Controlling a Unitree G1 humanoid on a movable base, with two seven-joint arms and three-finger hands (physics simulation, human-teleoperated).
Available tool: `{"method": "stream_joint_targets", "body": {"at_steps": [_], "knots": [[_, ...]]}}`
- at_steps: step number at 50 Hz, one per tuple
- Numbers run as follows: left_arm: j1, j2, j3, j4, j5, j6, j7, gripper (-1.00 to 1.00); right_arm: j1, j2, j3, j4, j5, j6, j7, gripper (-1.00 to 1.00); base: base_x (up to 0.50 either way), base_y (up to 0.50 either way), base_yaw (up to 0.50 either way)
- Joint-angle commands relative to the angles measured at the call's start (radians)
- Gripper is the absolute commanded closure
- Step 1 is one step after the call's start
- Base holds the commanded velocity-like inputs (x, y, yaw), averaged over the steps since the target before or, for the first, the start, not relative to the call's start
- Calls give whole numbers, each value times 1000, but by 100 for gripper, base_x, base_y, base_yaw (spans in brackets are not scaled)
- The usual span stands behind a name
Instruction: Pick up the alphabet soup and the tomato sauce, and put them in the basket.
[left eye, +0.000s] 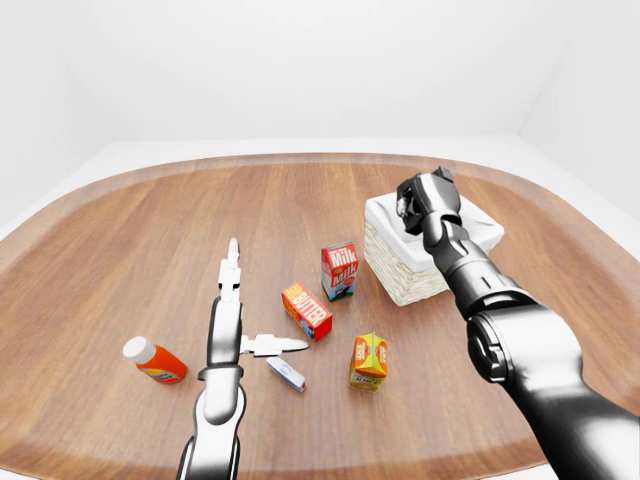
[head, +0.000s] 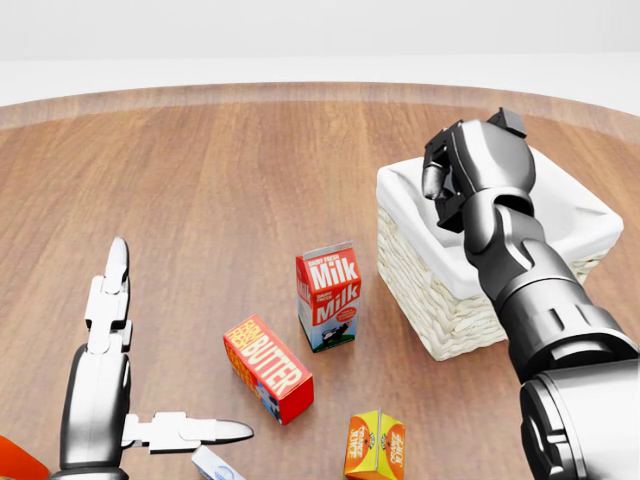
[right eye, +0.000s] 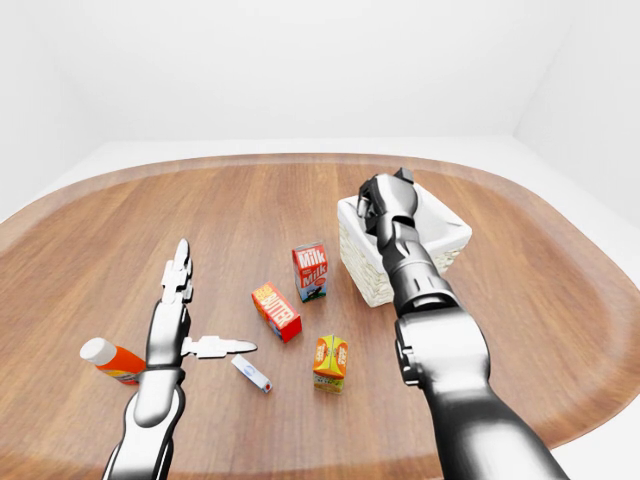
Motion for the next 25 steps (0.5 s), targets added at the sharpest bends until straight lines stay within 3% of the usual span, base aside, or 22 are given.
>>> {"method": "stream_joint_targets", "body": {"at_steps": [1,25], "knots": [[6,0,5,-1,-13,0,1,-100,18,-8,-9,28,-10,6,-34,100,0,0,0],[0,-1,6,-6,-16,0,-1,-100,33,-24,-15,30,-12,20,-33,100,0,0,0]]}}
